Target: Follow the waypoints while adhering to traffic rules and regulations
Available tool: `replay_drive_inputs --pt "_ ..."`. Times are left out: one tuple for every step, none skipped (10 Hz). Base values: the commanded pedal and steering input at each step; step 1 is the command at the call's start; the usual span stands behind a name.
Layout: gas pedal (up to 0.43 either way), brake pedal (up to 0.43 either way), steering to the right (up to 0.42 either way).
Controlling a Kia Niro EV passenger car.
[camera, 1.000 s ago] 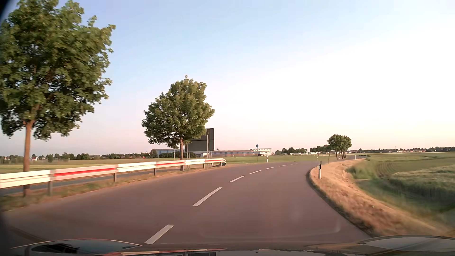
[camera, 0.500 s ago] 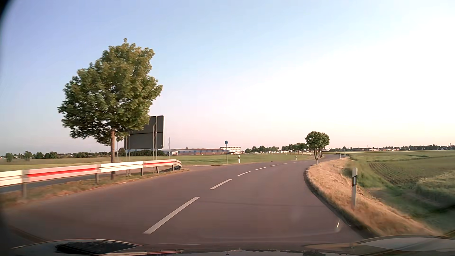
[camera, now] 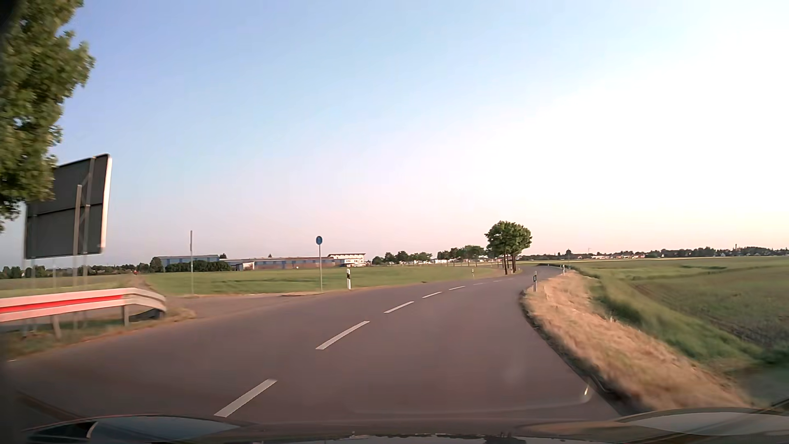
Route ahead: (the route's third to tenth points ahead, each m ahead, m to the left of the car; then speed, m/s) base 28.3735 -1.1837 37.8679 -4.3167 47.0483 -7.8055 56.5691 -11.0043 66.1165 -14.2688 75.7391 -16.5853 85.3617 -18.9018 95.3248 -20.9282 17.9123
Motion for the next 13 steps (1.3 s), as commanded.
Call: replay_drive_inputs --pt "0.331 0.018 0.064" --pt "0.331 0.012 0.064" --pt "0.331 0.018 0.064" --pt "0.331 0.018 0.064" --pt "0.331 0.012 0.063" --pt "0.331 0.018 0.062" --pt "0.331 0.018 0.06" --pt "0.339 0.018 0.057" --pt "0.358 0.012 0.055" --pt "0.358 0.018 0.053" --pt "0.358 0.018 0.053" --pt "0.358 0.012 0.053" --pt "0.358 0.018 0.051"
